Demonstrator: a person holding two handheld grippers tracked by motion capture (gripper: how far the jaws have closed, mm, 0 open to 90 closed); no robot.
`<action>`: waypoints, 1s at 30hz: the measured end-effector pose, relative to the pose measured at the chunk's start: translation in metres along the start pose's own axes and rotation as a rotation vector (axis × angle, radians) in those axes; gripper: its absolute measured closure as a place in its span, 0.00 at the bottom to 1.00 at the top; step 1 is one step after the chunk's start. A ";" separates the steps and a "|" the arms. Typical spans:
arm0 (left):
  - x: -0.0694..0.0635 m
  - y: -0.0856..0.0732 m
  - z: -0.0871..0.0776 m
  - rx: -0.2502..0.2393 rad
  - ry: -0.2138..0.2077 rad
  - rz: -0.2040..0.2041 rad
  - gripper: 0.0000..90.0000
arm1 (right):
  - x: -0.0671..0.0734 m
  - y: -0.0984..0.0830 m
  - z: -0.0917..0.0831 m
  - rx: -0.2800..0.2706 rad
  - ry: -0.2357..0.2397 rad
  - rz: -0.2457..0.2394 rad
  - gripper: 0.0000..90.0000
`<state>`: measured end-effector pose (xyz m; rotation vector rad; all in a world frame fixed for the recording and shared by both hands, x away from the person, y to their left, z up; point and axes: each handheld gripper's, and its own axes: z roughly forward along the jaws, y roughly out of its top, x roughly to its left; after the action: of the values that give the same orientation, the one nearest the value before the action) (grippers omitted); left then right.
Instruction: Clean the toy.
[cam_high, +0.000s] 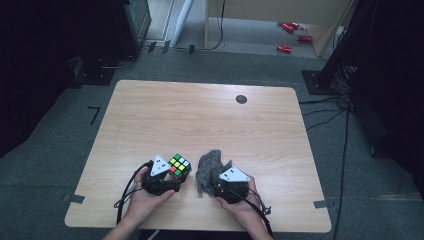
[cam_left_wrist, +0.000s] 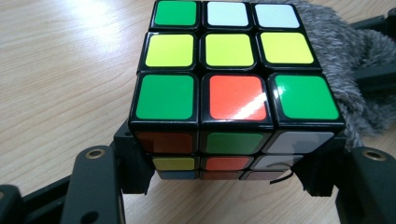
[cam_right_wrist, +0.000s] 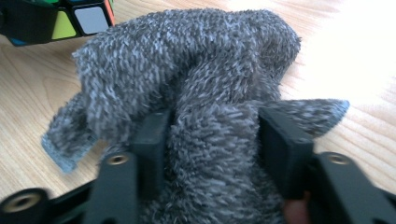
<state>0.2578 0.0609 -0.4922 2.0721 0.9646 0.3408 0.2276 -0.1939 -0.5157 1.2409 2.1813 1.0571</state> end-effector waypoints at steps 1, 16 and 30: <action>0.000 0.000 0.000 0.000 0.000 0.000 0.39 | 0.000 0.000 0.000 0.000 0.000 0.000 0.56; -0.017 0.006 0.007 -0.011 -0.086 0.110 0.39 | -0.012 0.014 -0.034 -0.157 0.065 0.035 0.84; -0.049 0.011 0.006 -0.059 -0.183 0.272 0.39 | -0.016 0.023 -0.045 -0.223 0.185 0.109 0.82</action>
<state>0.2335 0.0170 -0.4833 2.1406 0.5585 0.3084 0.2185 -0.2192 -0.4704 1.2123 2.0742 1.4688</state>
